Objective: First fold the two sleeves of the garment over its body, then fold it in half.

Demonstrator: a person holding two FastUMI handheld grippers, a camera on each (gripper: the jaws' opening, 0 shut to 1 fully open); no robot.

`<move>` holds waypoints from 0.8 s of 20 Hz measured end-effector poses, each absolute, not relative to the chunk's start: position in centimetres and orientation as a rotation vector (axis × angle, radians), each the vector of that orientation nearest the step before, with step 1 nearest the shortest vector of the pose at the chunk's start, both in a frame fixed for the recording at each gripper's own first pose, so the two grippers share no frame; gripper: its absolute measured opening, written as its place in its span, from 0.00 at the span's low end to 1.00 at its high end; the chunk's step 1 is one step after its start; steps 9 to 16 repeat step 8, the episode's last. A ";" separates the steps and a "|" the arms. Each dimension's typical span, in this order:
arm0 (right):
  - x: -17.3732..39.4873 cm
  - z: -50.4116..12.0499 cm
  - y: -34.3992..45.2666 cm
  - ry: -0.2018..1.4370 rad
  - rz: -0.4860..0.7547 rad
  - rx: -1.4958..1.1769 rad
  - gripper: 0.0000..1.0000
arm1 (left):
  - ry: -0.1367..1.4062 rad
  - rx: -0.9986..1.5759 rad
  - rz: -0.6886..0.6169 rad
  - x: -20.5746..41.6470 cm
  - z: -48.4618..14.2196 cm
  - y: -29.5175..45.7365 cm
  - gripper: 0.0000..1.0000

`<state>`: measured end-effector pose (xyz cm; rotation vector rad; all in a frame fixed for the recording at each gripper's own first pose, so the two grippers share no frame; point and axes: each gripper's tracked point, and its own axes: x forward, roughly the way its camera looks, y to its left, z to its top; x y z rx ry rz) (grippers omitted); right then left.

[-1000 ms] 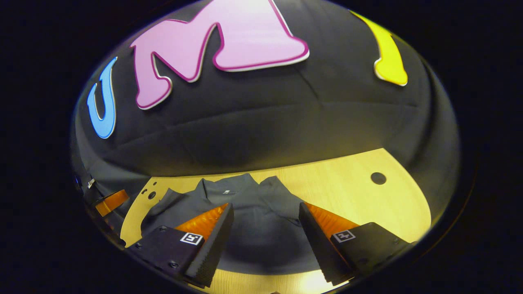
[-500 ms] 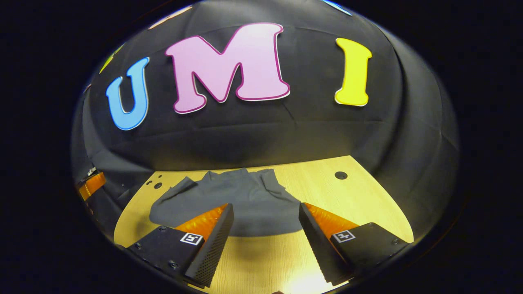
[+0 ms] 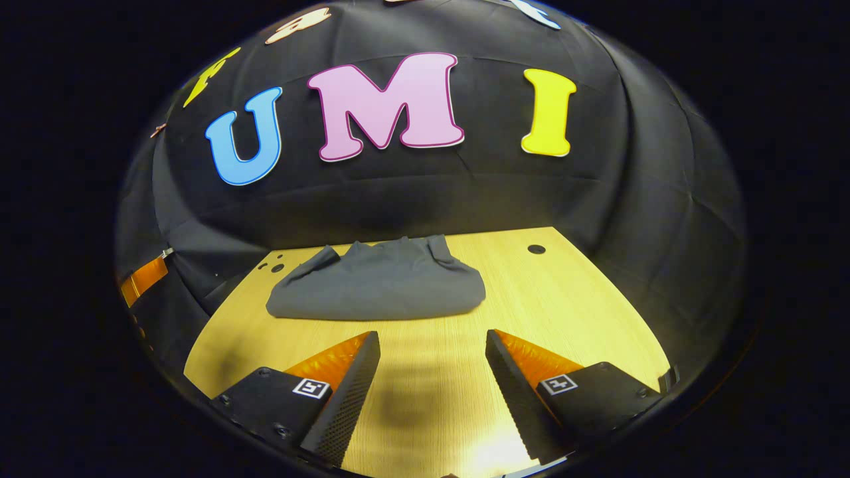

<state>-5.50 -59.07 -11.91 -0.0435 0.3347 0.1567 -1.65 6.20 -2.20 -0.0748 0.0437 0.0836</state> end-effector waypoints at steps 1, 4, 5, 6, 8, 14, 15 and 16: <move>-6.4 -13.5 -59.7 0.368 0.135 -0.054 0.99 | 0.084 -0.105 0.084 -2.4 -3.8 5.8 0.96; -8.9 -16.9 -59.3 0.457 0.143 0.005 0.99 | 0.163 -0.119 0.115 -4.3 -7.4 5.6 0.96; -9.4 -17.3 -59.2 0.463 0.142 0.006 0.99 | 0.182 -0.127 0.123 -4.8 -8.2 5.6 0.96; -9.8 -17.6 -59.2 0.462 0.140 -0.002 0.99 | 0.193 -0.128 0.109 -4.9 -8.6 5.1 0.96; -10.2 -17.5 -58.5 0.461 0.159 -0.008 0.99 | 0.197 -0.084 0.102 -5.0 -8.7 5.3 0.96; -10.2 -17.5 -58.5 0.461 0.159 -0.008 0.99 | 0.197 -0.084 0.102 -5.0 -8.7 5.3 0.96; -10.2 -17.5 -58.5 0.461 0.159 -0.008 0.99 | 0.197 -0.084 0.102 -5.0 -8.7 5.3 0.96; -10.2 -17.5 -58.5 0.461 0.159 -0.008 0.99 | 0.197 -0.084 0.102 -5.0 -8.7 5.3 0.96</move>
